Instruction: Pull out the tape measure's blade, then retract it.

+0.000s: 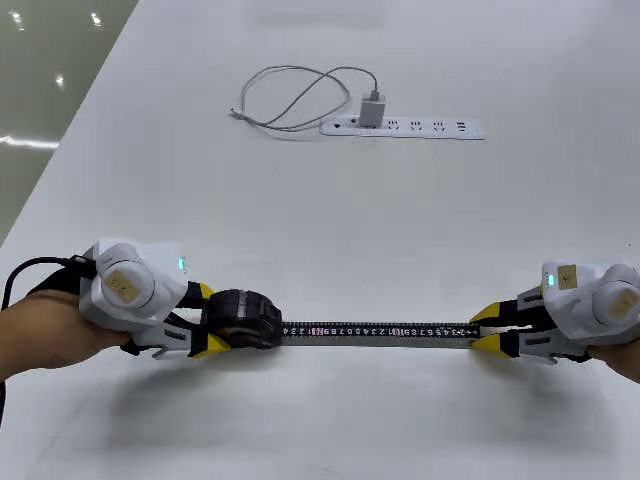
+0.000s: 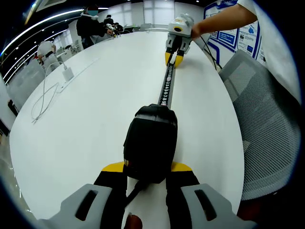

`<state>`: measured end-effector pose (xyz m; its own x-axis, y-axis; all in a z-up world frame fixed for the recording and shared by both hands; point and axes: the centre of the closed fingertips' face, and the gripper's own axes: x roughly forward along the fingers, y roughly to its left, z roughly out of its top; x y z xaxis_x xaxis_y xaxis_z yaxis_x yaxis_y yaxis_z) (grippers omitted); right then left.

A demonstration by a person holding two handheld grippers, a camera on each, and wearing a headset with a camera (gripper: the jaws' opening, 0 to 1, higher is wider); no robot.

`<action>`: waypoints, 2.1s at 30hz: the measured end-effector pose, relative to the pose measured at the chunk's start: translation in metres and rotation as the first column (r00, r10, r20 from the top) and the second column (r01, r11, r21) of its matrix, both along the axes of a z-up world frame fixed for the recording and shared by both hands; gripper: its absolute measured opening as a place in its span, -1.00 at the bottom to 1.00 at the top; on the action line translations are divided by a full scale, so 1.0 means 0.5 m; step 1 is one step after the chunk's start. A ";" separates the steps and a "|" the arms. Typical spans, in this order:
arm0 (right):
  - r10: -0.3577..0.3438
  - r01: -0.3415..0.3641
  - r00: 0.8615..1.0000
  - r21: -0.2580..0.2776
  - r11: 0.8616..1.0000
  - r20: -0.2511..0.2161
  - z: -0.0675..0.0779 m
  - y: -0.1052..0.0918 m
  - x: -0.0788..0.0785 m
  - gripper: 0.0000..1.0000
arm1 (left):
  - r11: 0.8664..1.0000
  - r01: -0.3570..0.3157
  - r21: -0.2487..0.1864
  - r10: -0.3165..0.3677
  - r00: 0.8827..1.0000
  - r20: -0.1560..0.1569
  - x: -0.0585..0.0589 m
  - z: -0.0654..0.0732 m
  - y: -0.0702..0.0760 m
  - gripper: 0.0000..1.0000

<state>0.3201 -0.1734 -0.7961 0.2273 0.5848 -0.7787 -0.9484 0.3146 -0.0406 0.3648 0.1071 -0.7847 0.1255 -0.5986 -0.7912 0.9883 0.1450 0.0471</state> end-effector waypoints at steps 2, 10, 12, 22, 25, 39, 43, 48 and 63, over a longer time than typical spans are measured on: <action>0.010 -0.010 1.000 -0.009 1.000 -0.002 0.000 0.000 -0.001 -0.82 | 1.000 0.000 -0.001 0.000 1.000 0.001 0.000 0.000 0.000 -0.47; 0.029 -0.029 0.999 -0.029 0.999 -0.031 -0.002 -0.002 -0.002 -0.81 | 1.000 0.000 0.003 0.000 1.000 0.009 0.000 0.001 -0.001 -0.47; 0.035 -0.036 0.999 -0.034 0.999 -0.038 -0.003 -0.003 -0.002 -0.80 | 1.000 -0.005 0.001 0.005 1.000 0.006 0.000 0.000 -0.002 -0.46; 0.036 -0.039 0.998 -0.056 0.998 -0.054 -0.008 -0.007 -0.001 -0.78 | 1.000 -0.022 0.005 0.022 1.000 0.008 0.001 0.000 -0.002 -0.45; 0.039 -0.043 0.998 -0.063 0.997 -0.055 -0.008 -0.008 -0.001 -0.78 | 1.000 -0.028 0.005 0.028 1.000 0.004 0.002 0.000 -0.003 -0.45; 0.051 -0.054 0.997 -0.077 0.996 -0.052 -0.007 -0.007 -0.001 -0.76 | 0.999 -0.053 -0.001 0.053 0.998 -0.013 0.002 0.000 -0.008 -0.40; 0.049 -0.053 0.997 -0.077 0.996 -0.053 -0.006 -0.006 -0.001 -0.76 | 0.999 -0.053 0.003 0.053 0.999 -0.011 0.003 -0.001 -0.007 -0.40; 0.049 -0.054 0.997 -0.079 0.995 -0.053 -0.005 -0.005 0.000 -0.74 | 0.999 -0.054 0.002 0.054 0.998 -0.013 0.002 -0.001 -0.007 -0.39; -0.001 -0.002 0.998 -0.048 0.999 -0.064 0.001 -0.003 0.003 -0.60 | 0.998 -0.062 -0.003 0.062 0.998 -0.025 -0.006 -0.004 -0.006 -0.23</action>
<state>0.3216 -0.1747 -0.7954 0.1757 0.5463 -0.8190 -0.9497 0.3130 0.0051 0.3621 0.1041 -0.7866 0.1426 -0.5933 -0.7923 0.9783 0.2058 0.0220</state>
